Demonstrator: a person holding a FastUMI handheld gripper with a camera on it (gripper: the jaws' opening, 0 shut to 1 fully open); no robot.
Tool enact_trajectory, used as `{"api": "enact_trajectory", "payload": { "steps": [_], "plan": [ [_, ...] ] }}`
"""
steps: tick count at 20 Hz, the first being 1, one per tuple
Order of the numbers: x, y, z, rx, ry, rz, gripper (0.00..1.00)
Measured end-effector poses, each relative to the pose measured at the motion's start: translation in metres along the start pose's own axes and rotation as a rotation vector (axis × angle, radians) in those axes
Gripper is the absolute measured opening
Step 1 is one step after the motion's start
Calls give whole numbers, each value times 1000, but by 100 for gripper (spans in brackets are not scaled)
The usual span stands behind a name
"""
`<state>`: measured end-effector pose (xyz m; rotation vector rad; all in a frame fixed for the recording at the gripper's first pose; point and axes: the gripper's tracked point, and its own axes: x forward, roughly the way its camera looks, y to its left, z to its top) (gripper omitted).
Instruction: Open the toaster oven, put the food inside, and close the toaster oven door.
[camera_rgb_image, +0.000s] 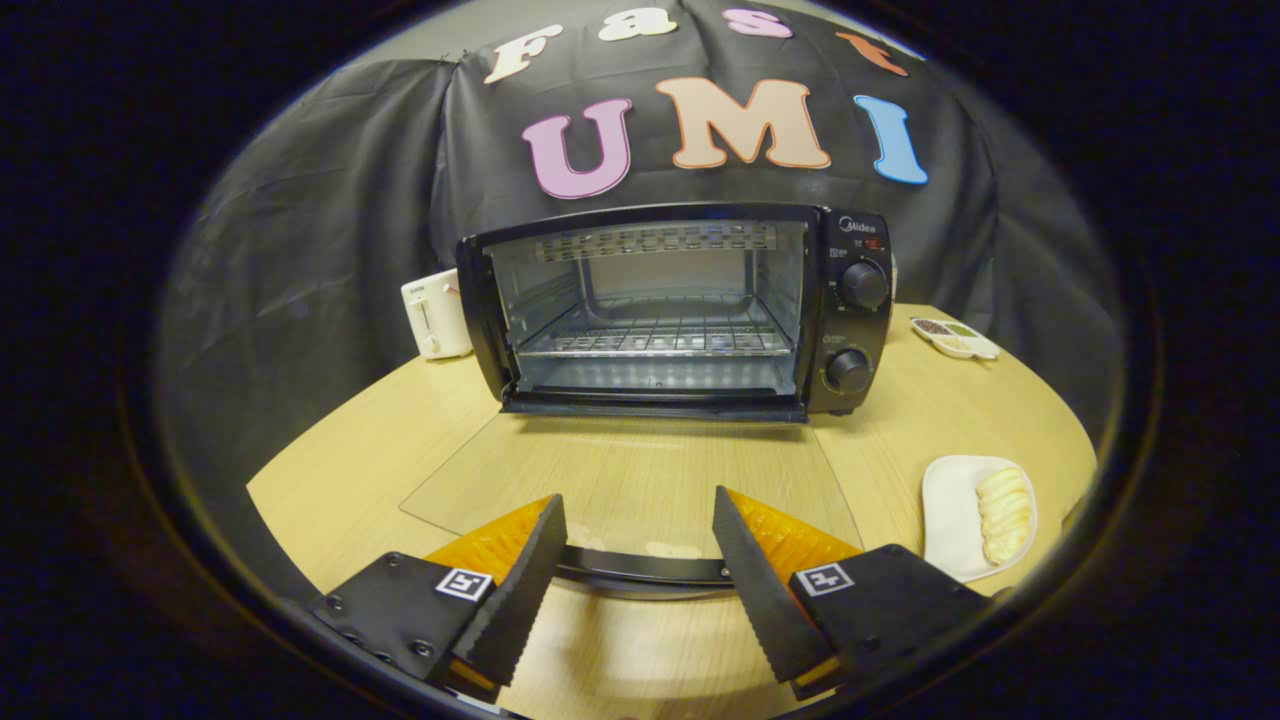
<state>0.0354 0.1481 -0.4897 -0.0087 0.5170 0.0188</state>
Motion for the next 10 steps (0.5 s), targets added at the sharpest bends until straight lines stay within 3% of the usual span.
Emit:
{"api": "enact_trajectory", "payload": {
  "steps": [10],
  "plan": [
    [-8,2,5,98,-10,54,94]
  ]
}}
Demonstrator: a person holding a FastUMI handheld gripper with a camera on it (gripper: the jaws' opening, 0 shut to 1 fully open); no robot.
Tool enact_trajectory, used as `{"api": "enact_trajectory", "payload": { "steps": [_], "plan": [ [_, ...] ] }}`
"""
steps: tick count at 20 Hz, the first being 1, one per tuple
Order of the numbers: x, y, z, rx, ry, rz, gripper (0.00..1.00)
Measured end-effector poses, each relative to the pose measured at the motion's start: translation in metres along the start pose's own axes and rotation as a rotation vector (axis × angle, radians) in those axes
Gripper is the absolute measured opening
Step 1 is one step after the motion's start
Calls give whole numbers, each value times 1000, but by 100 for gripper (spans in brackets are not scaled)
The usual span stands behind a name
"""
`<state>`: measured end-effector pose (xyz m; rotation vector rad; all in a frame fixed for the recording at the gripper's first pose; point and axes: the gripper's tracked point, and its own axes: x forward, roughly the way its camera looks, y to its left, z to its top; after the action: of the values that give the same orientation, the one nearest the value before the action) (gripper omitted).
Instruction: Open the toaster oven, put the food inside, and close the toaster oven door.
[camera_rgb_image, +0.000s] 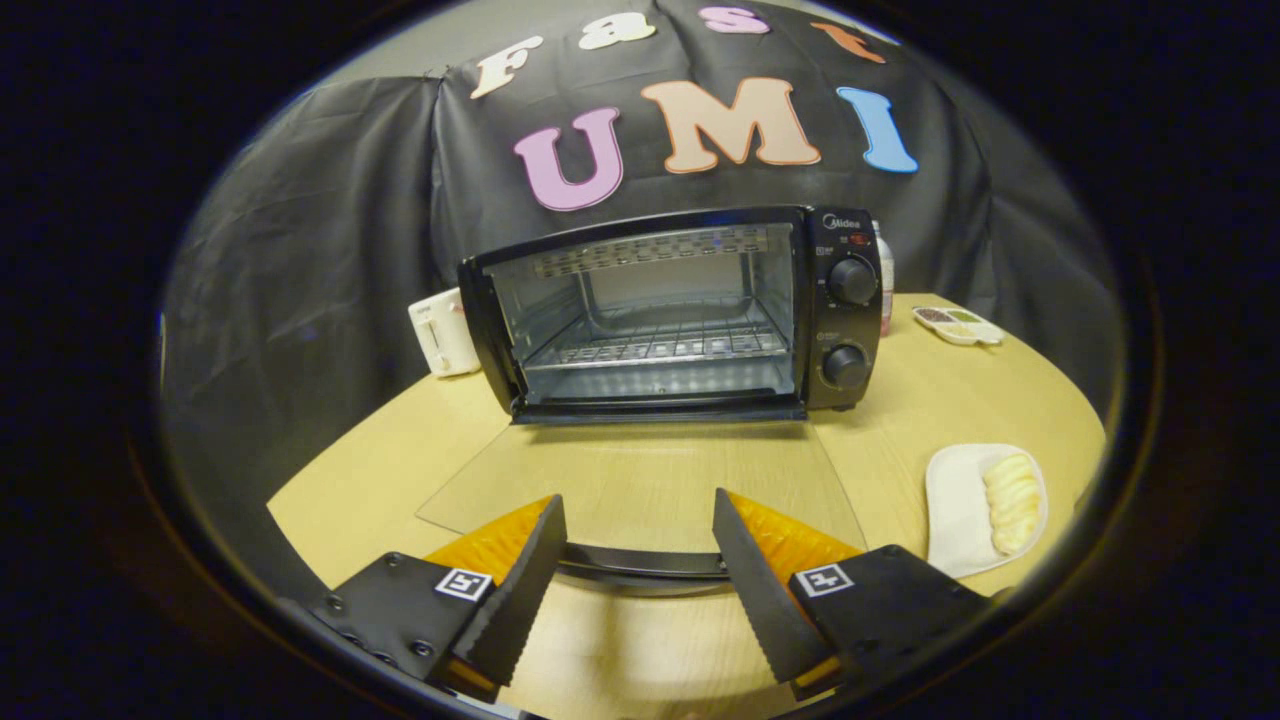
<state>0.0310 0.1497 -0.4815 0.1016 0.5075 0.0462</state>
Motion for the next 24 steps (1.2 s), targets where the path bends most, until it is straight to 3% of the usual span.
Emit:
{"api": "enact_trajectory", "payload": {
  "steps": [4,7,10,17,24],
  "plan": [
    [-22,-3,10,67,-8,28,94],
    [-44,-28,31,61,-42,-2,95],
    [-65,-71,48,79,-74,-64,95],
    [-93,-211,48,145,-64,-314,95],
    [-72,-267,-1,99,59,-408,95]
  ]
}}
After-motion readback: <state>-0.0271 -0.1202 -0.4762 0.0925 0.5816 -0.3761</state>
